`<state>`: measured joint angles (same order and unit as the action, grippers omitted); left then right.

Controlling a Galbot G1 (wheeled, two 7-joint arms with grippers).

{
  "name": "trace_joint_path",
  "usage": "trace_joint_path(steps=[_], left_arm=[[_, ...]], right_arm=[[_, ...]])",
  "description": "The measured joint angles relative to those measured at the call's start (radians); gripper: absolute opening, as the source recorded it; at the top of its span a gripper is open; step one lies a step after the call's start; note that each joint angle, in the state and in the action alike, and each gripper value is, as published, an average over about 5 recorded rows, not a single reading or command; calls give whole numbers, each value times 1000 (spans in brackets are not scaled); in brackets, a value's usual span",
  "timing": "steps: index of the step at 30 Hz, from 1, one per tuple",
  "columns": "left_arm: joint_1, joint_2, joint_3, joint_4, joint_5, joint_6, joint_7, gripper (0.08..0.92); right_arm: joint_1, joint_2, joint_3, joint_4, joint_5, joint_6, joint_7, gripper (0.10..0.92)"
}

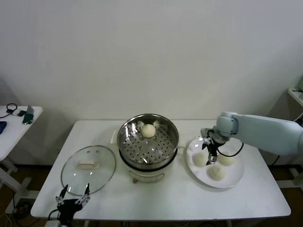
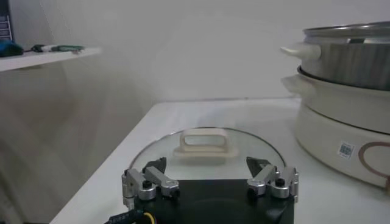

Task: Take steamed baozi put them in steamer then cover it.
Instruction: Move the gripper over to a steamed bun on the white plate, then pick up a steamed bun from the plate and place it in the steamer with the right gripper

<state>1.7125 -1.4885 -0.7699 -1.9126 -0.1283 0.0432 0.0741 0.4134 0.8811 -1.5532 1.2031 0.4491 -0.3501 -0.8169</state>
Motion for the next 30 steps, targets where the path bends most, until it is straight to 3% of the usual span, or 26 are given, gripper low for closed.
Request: trace_joint_path(steps=[21,30], left_arm=[[-6,1,-1,-3,-4,1,-2,823],[-11,4,2,-9,-5,7,-3,823]], right_arm=[[2,18,25,-22,2,0,-28,500],[208,25,-67,3,66,41,-105,475]])
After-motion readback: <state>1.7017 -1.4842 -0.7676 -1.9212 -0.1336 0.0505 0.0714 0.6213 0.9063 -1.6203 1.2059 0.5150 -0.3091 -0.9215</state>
